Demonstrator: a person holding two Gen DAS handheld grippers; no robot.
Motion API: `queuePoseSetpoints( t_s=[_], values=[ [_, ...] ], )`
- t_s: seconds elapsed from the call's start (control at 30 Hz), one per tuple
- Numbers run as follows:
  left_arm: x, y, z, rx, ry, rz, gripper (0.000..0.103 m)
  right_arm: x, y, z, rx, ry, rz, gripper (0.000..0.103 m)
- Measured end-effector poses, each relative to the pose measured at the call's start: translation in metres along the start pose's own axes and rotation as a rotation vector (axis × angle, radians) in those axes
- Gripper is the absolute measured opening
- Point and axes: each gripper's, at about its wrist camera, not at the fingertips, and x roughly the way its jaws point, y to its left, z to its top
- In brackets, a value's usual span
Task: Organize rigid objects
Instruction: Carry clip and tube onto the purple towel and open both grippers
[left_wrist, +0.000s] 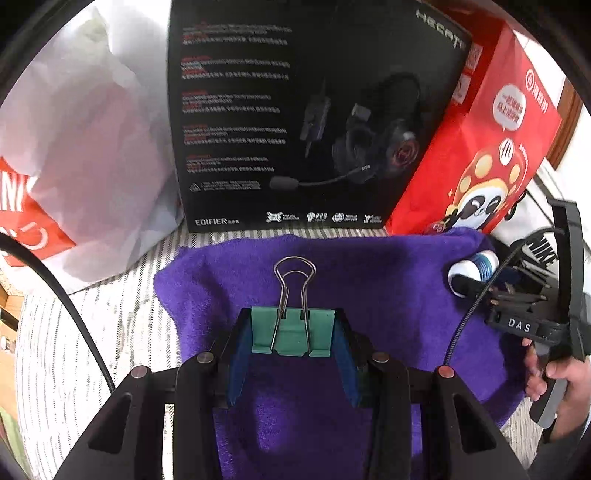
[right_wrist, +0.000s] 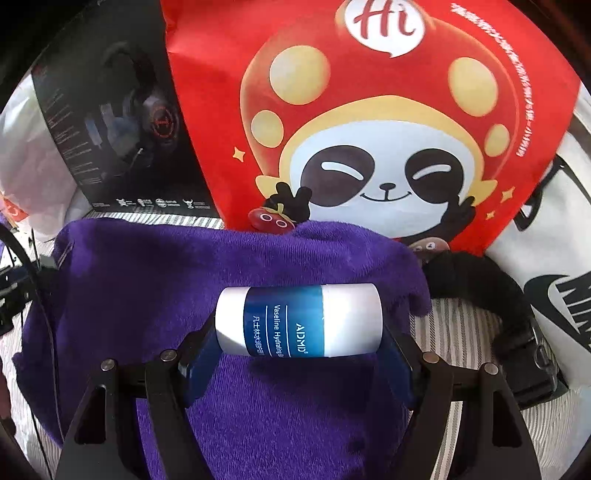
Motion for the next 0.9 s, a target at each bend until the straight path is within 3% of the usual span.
queuePoseSetpoints(
  t_s=[0.5, 0.8, 0.9],
  values=[
    [0.033, -0.01, -0.01, 0.029, 0.088, 0.037, 0.04, 0.019, 0.0, -0.001, -0.018, 0.072, 0.036, 0.076],
    [0.04, -0.019, -0.011, 0.087, 0.094, 0.076, 0.041, 0.017, 0.007, -0.005, -0.062, 0.117, 0.057, 0.081],
    [0.043, -0.028, -0.011, 0.113, 0.108, 0.073, 0.053, 0.014, 0.01, -0.005, -0.071, 0.122, 0.059, 0.082]
  ],
)
